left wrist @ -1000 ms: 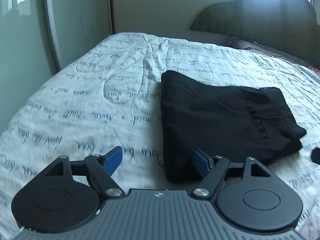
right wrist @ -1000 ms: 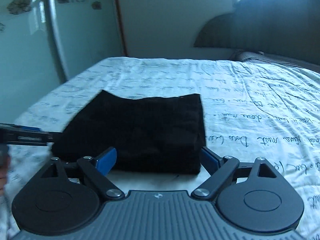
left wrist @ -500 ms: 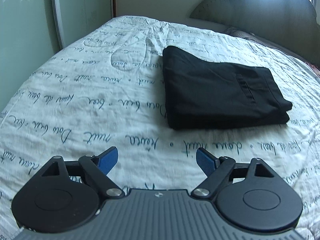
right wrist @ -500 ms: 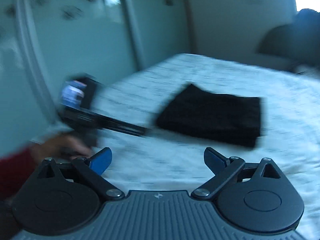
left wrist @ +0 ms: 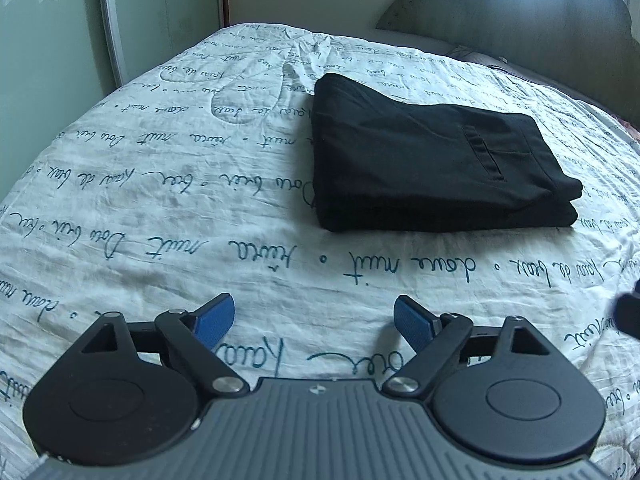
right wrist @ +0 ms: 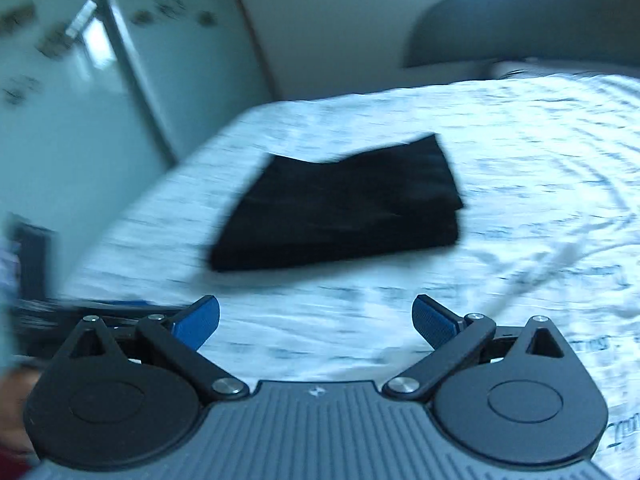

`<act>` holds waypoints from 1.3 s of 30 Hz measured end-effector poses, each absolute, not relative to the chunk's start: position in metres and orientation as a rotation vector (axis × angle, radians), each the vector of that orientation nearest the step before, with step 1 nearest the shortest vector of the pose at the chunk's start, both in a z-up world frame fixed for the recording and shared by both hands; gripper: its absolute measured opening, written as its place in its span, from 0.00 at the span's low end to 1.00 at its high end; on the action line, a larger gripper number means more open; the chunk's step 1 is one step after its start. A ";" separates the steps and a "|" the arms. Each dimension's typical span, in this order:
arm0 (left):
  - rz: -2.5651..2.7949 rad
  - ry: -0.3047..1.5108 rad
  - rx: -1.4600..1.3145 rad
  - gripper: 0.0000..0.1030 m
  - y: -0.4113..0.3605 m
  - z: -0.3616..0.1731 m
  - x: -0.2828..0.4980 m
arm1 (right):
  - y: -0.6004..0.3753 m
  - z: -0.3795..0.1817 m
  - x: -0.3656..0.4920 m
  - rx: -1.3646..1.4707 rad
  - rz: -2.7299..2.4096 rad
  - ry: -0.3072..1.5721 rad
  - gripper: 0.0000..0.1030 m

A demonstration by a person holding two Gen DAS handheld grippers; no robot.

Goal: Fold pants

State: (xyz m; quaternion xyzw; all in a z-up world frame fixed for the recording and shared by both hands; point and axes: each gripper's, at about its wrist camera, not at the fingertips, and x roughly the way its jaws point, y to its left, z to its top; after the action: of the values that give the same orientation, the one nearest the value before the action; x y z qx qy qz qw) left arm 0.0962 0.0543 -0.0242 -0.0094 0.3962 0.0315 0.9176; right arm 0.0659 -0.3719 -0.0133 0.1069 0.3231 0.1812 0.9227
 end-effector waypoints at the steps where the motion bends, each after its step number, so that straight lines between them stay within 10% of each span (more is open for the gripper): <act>1: 0.066 0.808 -0.015 0.86 0.053 -0.025 0.096 | -0.370 -0.020 0.069 0.201 0.344 0.664 1.00; 39: 0.085 0.701 0.043 1.00 0.033 -0.052 0.098 | -0.346 -0.077 0.084 0.028 0.148 0.657 1.00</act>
State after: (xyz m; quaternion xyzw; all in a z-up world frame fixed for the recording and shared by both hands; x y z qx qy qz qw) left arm 0.0983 0.0332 -0.0518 0.0211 0.3433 0.0416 0.9381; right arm 0.0845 -0.3462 -0.0769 0.0139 0.3224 0.0727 0.9437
